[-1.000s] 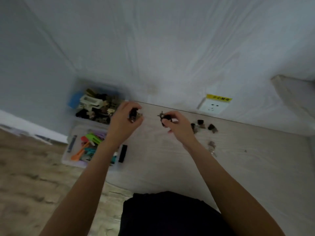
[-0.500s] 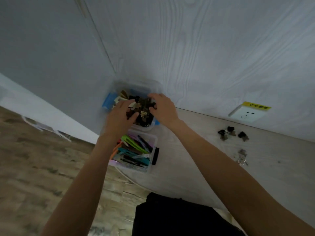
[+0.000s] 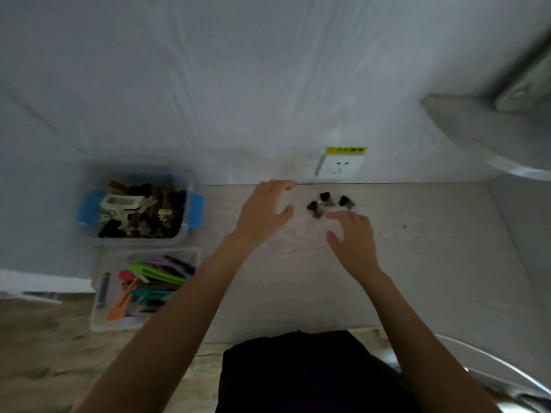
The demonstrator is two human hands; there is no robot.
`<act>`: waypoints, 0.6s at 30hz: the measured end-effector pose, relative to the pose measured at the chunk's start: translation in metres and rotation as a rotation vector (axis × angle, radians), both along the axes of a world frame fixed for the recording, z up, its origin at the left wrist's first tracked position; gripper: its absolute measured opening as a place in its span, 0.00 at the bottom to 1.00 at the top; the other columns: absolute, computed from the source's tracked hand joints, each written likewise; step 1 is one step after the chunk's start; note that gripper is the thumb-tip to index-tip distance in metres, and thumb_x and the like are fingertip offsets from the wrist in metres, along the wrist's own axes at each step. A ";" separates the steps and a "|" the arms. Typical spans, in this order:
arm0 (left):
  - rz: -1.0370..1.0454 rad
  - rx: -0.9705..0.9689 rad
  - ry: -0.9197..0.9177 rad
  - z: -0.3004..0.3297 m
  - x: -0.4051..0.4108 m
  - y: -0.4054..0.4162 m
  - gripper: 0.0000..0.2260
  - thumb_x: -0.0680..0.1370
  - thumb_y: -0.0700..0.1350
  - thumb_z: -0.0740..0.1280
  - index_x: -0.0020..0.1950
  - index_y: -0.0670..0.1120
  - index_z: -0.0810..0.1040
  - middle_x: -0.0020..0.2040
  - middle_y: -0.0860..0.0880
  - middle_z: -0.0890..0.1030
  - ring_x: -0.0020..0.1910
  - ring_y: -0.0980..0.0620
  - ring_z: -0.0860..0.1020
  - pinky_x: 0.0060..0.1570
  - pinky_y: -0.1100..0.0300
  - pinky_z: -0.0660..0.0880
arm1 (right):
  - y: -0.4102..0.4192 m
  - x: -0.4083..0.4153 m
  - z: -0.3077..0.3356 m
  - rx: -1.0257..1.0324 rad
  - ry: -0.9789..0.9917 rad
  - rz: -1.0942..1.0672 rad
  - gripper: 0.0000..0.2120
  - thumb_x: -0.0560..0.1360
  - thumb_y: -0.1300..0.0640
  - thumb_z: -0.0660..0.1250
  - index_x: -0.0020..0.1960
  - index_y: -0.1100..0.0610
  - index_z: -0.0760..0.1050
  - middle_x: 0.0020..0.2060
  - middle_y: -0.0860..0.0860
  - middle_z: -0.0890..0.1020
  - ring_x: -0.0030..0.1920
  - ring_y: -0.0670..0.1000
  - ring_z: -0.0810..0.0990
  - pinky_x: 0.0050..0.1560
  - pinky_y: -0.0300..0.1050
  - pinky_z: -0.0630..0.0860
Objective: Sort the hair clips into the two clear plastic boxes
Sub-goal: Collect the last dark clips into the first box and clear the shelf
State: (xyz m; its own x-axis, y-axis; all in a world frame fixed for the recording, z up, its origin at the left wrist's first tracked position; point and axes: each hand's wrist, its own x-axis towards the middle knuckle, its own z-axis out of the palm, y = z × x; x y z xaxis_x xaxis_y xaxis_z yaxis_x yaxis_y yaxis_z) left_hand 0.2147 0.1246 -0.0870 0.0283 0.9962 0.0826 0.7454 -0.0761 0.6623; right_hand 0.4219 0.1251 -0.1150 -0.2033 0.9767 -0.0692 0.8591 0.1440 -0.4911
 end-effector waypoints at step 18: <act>0.138 -0.200 0.048 -0.073 0.081 0.043 0.11 0.69 0.44 0.70 0.50 0.45 0.76 0.50 0.45 0.75 0.50 0.43 0.74 0.47 0.49 0.74 | 0.109 0.014 -0.028 -0.166 -0.294 0.392 0.22 0.75 0.51 0.64 0.67 0.44 0.65 0.72 0.48 0.62 0.67 0.60 0.61 0.59 0.64 0.69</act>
State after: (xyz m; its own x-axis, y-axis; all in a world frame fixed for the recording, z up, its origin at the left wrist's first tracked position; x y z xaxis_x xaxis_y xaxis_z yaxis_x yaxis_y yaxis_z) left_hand 0.2952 0.1678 -0.1603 -0.1096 0.9873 -0.1147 0.7709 0.1573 0.6173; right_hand 0.4361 0.2341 -0.1431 -0.5005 0.8020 -0.3259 0.8613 0.4235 -0.2807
